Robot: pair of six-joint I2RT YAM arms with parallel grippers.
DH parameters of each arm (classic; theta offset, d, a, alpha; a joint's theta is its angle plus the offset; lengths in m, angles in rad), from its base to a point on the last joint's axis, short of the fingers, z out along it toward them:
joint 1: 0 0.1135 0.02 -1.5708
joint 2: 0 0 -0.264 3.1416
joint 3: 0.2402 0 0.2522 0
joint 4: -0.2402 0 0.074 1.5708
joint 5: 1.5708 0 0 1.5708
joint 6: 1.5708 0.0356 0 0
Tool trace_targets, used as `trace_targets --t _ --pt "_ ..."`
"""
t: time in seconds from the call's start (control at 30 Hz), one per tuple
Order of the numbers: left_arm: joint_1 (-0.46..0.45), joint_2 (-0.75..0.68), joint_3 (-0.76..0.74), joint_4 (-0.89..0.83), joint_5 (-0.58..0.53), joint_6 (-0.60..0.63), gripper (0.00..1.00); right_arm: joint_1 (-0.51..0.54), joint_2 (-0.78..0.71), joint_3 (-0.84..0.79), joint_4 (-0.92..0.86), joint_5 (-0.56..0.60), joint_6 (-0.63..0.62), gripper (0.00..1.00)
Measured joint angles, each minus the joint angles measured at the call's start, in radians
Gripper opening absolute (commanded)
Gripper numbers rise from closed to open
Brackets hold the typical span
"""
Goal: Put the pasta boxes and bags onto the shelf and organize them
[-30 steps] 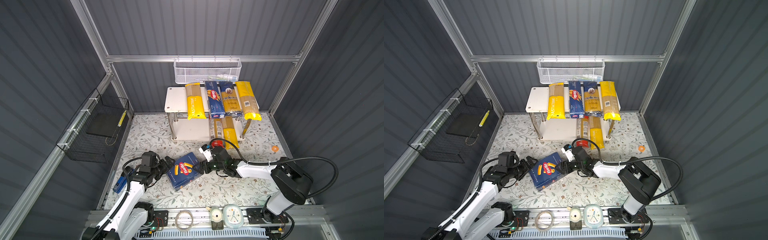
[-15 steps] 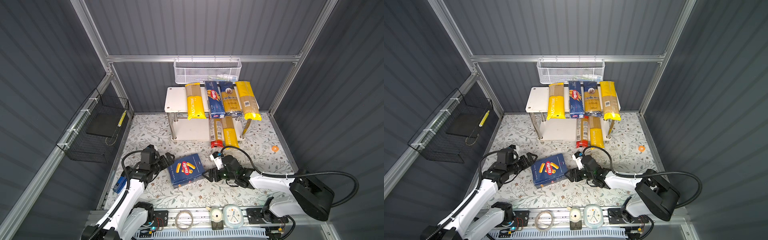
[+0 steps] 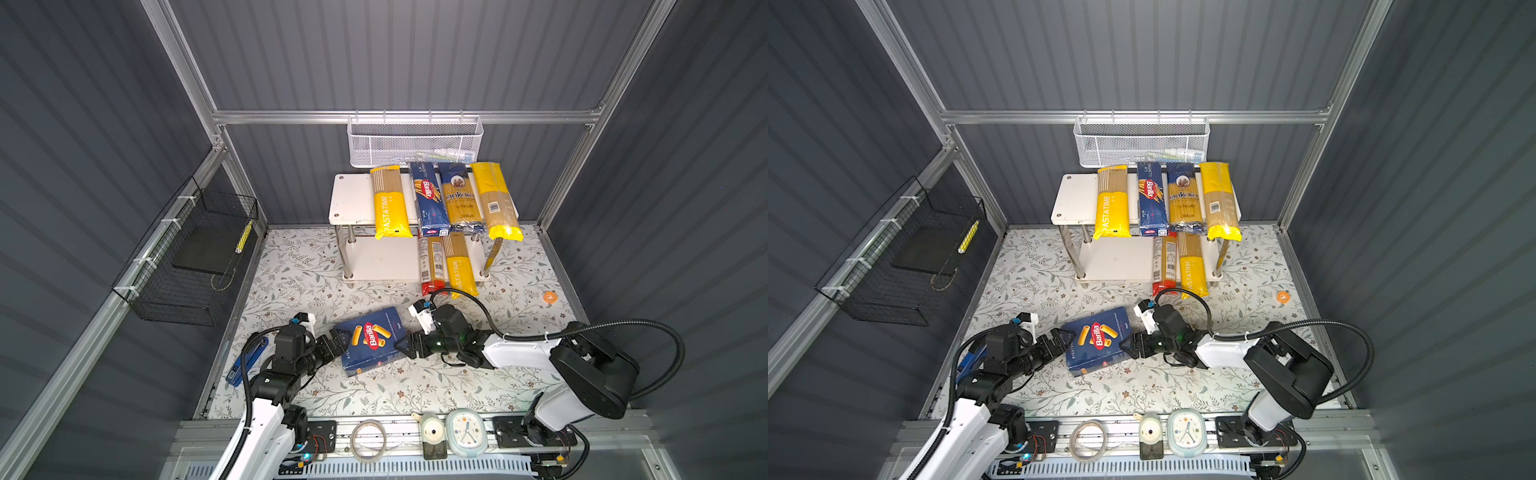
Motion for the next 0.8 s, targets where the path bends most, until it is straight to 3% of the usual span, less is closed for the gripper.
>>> trace_targets --t 0.47,0.8 --pt "-0.031 0.182 0.065 0.049 0.071 0.072 0.99 0.0 0.069 0.026 0.051 -0.023 0.015 0.75" --pt "-0.147 0.312 0.087 0.104 -0.013 0.077 1.0 0.009 0.081 0.034 0.062 -0.005 0.037 0.74"
